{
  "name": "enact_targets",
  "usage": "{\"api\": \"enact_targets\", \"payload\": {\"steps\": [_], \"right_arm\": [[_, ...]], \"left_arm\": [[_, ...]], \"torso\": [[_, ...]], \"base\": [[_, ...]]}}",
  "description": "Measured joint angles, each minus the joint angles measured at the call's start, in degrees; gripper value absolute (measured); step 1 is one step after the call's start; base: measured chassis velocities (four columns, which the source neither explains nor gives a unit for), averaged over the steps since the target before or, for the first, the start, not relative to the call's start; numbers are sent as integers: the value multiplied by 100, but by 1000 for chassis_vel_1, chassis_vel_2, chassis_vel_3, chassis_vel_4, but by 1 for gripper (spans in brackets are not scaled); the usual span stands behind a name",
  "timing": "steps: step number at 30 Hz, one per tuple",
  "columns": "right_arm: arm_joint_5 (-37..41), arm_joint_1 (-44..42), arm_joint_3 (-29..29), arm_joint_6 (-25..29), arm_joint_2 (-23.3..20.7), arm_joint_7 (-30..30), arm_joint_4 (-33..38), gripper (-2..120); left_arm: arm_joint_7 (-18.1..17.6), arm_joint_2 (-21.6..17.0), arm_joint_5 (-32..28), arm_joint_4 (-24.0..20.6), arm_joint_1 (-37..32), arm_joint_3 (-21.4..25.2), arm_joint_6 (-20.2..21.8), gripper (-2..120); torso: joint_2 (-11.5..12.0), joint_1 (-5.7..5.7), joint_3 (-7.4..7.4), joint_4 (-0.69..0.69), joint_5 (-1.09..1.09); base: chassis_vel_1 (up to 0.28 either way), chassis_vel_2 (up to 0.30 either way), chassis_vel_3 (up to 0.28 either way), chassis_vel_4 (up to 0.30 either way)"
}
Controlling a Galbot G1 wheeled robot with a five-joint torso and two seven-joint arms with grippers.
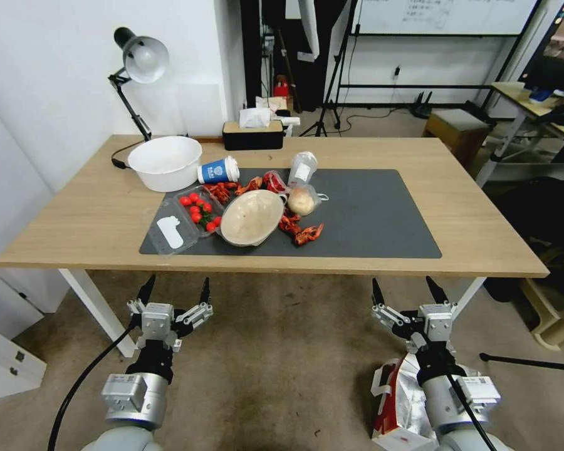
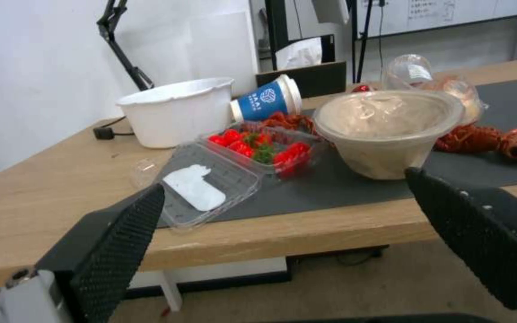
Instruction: Pick up the food delivery bag from the floor and place it on the table.
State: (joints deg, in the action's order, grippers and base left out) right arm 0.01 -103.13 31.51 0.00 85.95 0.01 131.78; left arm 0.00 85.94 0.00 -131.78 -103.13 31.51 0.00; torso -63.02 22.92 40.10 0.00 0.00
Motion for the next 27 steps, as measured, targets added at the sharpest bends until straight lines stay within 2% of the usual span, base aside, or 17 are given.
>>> {"api": "enact_targets", "payload": {"steps": [27], "right_arm": [[0,0,0,0,0,0,0,100]], "left_arm": [[0,0,-1,0,1,0,0,100]], "torso": [[0,0,0,0,0]], "base": [[0,0,0,0]]}}
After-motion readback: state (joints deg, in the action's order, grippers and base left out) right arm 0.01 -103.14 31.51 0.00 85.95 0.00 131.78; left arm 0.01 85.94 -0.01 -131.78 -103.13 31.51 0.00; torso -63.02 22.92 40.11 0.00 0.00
